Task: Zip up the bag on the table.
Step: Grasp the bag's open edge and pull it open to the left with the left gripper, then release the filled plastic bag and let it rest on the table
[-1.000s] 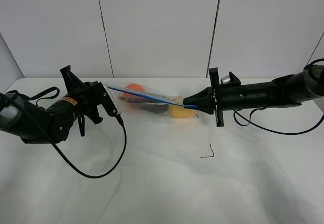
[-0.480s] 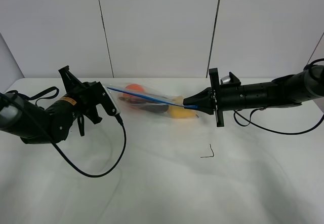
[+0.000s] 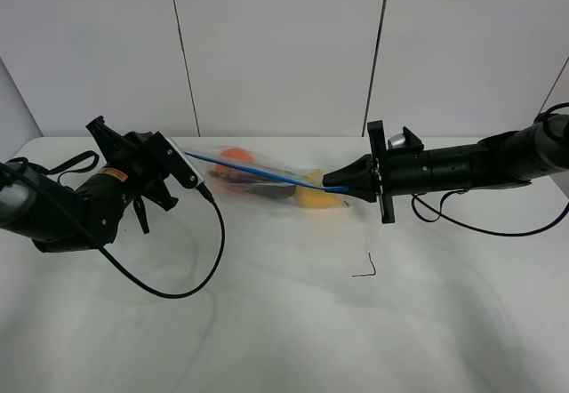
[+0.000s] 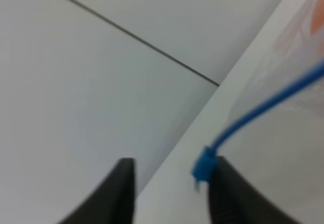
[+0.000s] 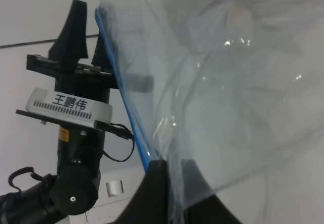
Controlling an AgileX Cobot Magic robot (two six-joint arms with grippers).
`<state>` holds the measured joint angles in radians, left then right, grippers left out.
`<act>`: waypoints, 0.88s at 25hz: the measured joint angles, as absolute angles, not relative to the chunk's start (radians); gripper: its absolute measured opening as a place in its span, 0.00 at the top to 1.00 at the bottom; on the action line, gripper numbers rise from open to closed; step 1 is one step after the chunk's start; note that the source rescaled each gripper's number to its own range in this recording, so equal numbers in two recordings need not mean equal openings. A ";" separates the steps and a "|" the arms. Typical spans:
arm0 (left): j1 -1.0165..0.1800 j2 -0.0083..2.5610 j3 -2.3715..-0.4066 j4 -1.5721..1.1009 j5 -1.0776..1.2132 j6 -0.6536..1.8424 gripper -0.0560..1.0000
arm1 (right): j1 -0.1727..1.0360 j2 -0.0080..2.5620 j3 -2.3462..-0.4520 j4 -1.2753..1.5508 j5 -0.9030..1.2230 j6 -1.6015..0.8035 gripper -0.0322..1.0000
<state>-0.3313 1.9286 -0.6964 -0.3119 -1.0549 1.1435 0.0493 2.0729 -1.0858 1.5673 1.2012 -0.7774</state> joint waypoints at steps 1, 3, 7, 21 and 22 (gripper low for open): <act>-0.324 1.929 -0.696 -0.312 -1.055 1.130 0.36 | 0.049 2.073 -1.086 1.565 1.201 -0.777 0.97; -0.304 1.929 -0.696 -0.311 -1.055 1.098 0.31 | 0.049 2.073 -1.086 1.563 1.201 -0.777 0.97; -0.236 1.929 -0.696 -0.311 -1.051 0.955 0.19 | 0.049 2.073 -1.086 1.562 1.201 -0.777 0.97; -0.138 1.916 -0.710 -0.341 -0.975 0.557 0.09 | 0.049 2.073 -1.086 1.563 1.201 -0.776 0.97; -0.138 1.911 -0.721 -0.341 -0.923 0.552 0.09 | 0.049 2.073 -1.086 1.564 1.201 -0.776 0.97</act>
<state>-0.1376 1.9106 -0.7208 -0.3413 -0.9228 0.5517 0.0493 2.0729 -1.0858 1.5638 1.2012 -0.7763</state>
